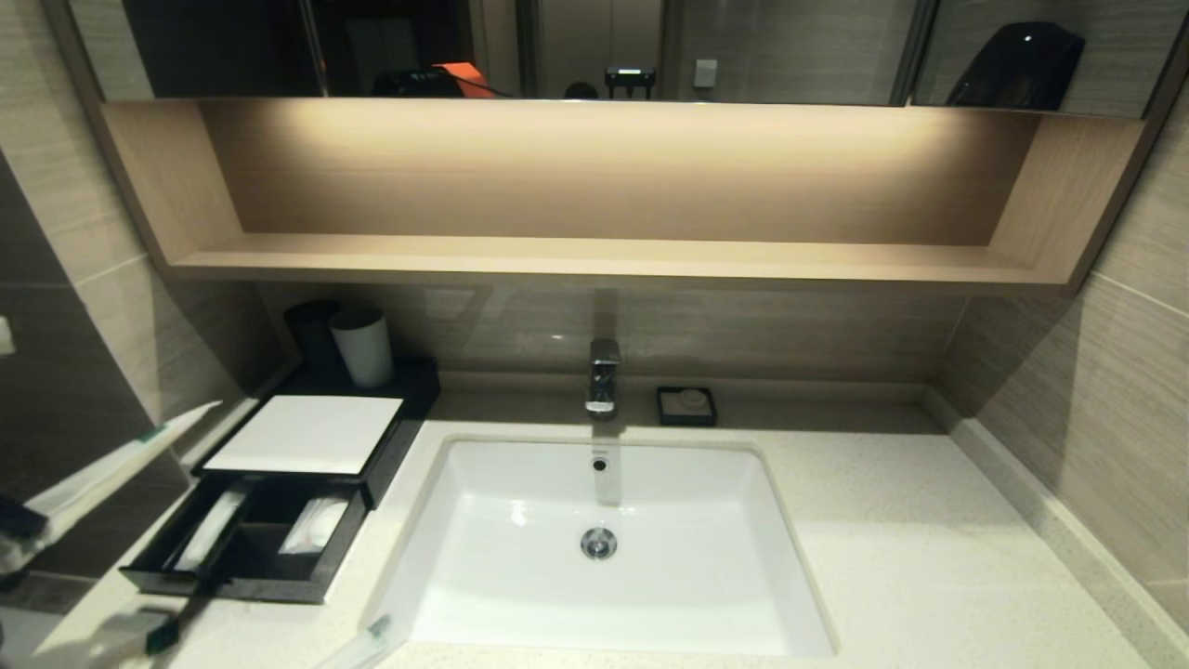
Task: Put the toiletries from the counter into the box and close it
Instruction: Place the bathroom toiletry into the drawer
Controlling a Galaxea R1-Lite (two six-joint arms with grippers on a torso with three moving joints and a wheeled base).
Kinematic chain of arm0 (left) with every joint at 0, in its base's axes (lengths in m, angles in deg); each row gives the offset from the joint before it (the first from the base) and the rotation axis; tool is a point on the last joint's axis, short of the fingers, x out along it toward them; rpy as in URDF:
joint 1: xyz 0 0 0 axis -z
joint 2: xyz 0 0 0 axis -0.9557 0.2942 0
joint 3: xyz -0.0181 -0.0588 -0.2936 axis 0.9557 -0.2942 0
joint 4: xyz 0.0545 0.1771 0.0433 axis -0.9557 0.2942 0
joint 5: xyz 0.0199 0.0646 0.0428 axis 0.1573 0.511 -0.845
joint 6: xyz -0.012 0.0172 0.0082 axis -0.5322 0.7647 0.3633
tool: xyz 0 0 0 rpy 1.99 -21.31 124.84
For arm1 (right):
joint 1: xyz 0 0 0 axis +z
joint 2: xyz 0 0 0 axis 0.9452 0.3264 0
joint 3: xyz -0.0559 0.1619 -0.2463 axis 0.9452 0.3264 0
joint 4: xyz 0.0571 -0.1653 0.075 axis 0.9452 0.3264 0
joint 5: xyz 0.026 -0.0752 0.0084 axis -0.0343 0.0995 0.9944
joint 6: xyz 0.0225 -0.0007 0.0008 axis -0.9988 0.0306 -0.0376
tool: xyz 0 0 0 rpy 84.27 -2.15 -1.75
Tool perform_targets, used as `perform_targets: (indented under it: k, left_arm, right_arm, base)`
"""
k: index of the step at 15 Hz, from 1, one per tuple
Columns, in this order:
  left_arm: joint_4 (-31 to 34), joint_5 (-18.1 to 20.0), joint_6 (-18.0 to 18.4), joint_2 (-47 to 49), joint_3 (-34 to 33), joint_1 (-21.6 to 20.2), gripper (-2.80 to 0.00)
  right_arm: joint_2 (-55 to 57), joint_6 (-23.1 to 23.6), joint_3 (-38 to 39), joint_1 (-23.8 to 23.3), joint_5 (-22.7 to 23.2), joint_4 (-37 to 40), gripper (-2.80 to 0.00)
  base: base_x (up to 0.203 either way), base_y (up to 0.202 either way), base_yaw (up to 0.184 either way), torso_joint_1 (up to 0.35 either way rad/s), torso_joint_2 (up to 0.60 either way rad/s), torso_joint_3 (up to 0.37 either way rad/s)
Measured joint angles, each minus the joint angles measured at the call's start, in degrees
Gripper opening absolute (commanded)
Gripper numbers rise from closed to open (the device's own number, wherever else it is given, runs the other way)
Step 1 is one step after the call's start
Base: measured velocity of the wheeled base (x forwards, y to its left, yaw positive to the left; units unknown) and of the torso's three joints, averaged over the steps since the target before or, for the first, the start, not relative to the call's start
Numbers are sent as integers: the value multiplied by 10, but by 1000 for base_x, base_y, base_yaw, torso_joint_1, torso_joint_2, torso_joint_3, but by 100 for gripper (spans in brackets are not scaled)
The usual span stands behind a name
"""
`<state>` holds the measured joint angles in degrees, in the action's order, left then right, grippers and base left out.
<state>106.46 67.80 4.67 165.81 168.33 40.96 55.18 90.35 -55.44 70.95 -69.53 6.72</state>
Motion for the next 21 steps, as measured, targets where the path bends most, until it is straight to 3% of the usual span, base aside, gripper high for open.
perform_targets:
  k: [1,3,5,7,13,21]
  left_arm:
    - [-30,-25,-61,2,-9,16,-280]
    - [-44,-47,-128,14,-15,30,-280]
    - [-42,-50,-158,35,-3,35,-280]
    - [-36,-51,-166,51,6,44,-280]
    - [-31,-51,-145,74,5,72,-280]
    - [-36,-51,7,98,0,44,-280]
  right_arm:
    - [0,0,0,0,0,0,-280]
    - [0,0,0,0,0,0,-280]
    - [0,0,0,0,0,0,-280]
    - [0,0,0,0,0,0,-280]
    - [0,0,0,0,0,0,-280]
    - [0,0,0,0,0,0,-280]
  base:
    - [0,0,0,0,0,0]
    - [0,0,0,0,0,0]
    - [0,0,0,0,0,0]
    - [0,0,0,0,0,0]
    - [0,0,0,0,0,0]
    - [0,0,0,0,0,0]
